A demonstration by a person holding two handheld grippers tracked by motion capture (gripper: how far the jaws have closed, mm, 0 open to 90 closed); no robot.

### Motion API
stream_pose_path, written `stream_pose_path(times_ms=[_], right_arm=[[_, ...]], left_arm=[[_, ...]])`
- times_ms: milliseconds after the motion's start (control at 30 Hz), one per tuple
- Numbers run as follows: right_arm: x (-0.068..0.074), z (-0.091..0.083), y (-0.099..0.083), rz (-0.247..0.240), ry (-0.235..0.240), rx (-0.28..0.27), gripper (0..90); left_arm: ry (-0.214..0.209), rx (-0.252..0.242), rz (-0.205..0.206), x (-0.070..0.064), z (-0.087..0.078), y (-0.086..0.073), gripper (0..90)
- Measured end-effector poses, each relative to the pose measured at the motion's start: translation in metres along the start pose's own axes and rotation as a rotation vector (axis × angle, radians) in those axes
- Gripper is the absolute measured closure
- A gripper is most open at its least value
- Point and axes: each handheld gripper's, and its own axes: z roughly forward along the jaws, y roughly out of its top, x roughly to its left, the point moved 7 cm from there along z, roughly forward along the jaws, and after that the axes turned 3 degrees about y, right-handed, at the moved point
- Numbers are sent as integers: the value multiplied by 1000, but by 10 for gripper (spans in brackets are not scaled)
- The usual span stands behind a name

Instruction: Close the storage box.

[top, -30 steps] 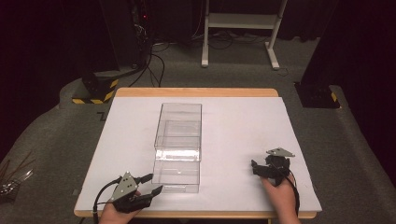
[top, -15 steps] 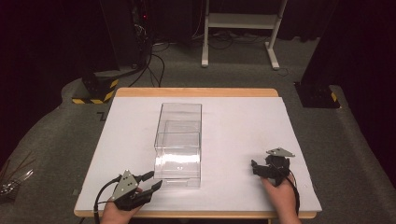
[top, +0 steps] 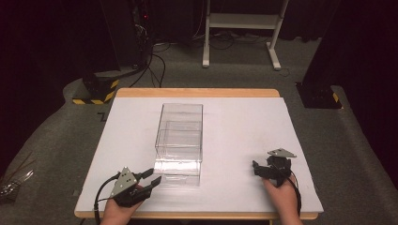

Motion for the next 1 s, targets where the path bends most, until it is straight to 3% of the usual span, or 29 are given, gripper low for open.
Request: stream_pose_path(times_ms=[800,1000], right_arm=[[0,0,0,0,2,0,129],[0,0,0,-2,2,-1,131]], left_arm=[[53,-29,-39,11,18,5,594],[61,-27,-27,15,22,7,598]])
